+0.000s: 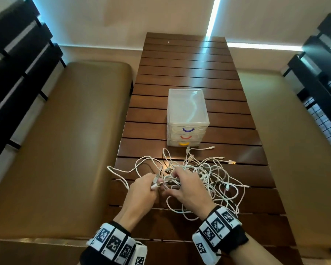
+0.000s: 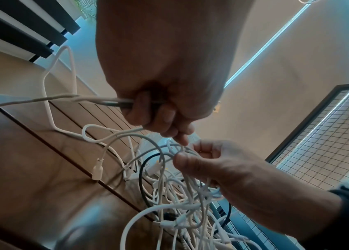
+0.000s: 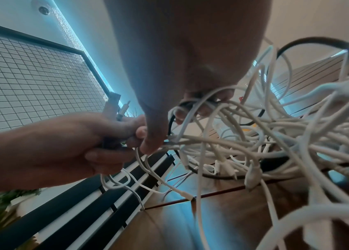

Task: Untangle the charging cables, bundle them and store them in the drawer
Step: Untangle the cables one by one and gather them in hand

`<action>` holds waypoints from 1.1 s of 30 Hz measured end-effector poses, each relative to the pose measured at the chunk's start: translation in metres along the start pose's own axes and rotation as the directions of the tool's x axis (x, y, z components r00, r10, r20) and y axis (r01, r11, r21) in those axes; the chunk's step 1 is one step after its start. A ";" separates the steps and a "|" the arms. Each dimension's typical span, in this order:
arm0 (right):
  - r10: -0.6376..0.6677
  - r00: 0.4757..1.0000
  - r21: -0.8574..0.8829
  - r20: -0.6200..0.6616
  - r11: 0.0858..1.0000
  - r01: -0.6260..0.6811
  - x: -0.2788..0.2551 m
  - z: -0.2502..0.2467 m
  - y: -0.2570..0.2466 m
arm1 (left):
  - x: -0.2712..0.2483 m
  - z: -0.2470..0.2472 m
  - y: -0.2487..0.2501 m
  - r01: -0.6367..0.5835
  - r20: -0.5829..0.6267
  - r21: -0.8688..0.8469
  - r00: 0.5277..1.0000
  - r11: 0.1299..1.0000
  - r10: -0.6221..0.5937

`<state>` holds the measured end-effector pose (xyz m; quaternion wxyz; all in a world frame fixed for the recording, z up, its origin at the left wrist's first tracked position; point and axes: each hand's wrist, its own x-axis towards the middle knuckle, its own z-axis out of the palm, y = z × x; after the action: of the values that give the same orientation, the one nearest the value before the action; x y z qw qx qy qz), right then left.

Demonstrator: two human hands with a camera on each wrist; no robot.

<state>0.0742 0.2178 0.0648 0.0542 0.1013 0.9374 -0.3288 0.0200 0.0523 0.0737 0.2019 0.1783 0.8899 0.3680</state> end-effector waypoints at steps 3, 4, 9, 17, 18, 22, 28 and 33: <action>-0.027 0.999 -0.042 -0.045 0.999 0.025 0.003 0.001 -0.005 | -0.006 -0.001 0.010 -0.043 0.020 0.031 0.999 0.999 0.042; -0.031 0.999 -0.065 -0.045 0.997 0.029 0.004 0.001 -0.007 | -0.006 0.000 0.011 -0.045 0.011 0.027 0.999 0.999 0.044; 0.019 0.994 0.017 0.109 1.000 -0.021 -0.001 0.000 -0.014 | 0.001 -0.001 0.006 0.030 -0.095 -0.115 0.995 0.993 -0.041; -0.005 0.965 0.090 0.263 0.996 -0.020 0.011 -0.001 -0.010 | 0.003 -0.009 0.005 0.022 -0.105 -0.203 0.993 0.979 -0.044; 0.009 0.953 0.115 0.302 0.992 -0.045 0.013 0.000 -0.010 | 0.003 -0.010 0.005 0.023 -0.104 -0.213 0.993 0.977 -0.046; 0.059 0.943 0.194 0.329 0.973 -0.129 0.014 0.004 -0.010 | 0.001 -0.010 0.003 -0.005 -0.108 -0.228 0.994 0.974 -0.020; 0.050 0.983 0.093 0.175 0.993 -0.067 0.016 0.021 -0.009 | 0.002 -0.008 -0.007 -0.023 -0.070 -0.114 0.997 0.993 0.015; 0.078 0.984 0.123 0.157 0.988 -0.097 0.017 0.023 -0.008 | -0.003 -0.016 0.001 -0.089 -0.062 -0.036 0.994 0.995 0.086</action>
<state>0.0564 0.2001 0.0485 0.1333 0.1204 0.9017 -0.3933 0.0147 0.0424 0.0851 0.1620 0.2020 0.8796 0.3990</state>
